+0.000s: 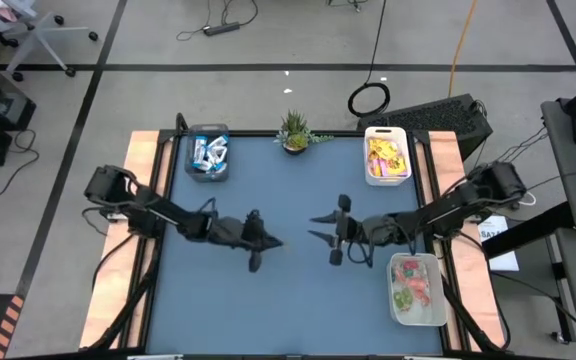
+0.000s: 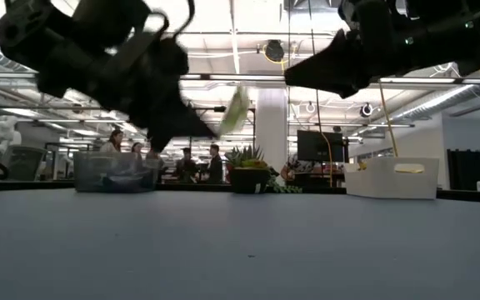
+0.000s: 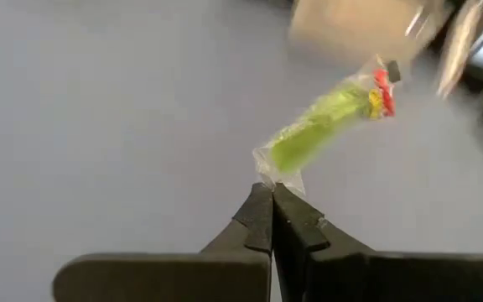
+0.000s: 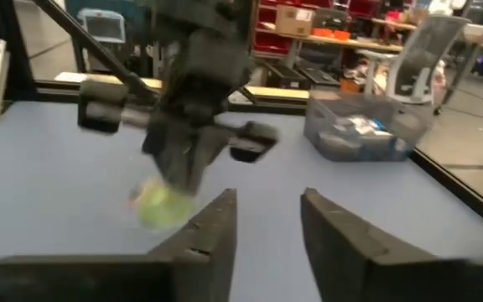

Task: Sort candy
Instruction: Put the light-green gummy candy into the grey bin

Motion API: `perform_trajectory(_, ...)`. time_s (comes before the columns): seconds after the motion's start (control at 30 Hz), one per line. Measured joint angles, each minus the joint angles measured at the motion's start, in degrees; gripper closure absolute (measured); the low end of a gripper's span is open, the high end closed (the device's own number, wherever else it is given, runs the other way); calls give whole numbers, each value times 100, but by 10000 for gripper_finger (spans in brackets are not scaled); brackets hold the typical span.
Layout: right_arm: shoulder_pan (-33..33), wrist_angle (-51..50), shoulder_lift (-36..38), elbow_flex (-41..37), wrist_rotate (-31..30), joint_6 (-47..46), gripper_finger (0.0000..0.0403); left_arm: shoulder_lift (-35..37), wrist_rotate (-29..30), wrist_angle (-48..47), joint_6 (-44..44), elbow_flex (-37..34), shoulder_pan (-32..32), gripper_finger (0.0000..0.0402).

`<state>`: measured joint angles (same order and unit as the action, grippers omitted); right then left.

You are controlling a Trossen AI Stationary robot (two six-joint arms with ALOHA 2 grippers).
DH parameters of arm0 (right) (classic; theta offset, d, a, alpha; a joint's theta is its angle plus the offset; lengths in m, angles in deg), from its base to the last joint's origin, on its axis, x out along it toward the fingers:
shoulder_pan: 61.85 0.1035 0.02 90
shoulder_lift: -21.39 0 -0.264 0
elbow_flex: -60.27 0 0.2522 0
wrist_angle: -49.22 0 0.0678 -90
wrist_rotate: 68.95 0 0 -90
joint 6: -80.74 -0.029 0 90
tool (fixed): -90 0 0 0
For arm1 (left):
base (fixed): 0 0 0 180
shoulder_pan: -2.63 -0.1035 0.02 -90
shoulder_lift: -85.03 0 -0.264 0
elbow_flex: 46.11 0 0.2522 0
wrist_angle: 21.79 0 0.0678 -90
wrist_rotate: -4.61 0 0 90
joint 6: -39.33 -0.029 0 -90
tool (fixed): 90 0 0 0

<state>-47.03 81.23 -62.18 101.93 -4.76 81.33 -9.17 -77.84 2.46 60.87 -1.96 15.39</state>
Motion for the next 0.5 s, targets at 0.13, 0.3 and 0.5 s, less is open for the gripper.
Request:
perform_trajectory(0.13, 154, 65, -358, 290, -246, 112, 244, 9, -4, 954, 43, 2, -219, 401)
perform_trajectory(0.3, 356, 80, -784, 762, -883, 642, 206, 14, 22, 1449, 63, 13, -309, 401)
perform_trajectory(0.5, 509, 72, -1182, 1279, -881, 1096, 193, 12, 48, 1804, 63, 13, -309, 401)
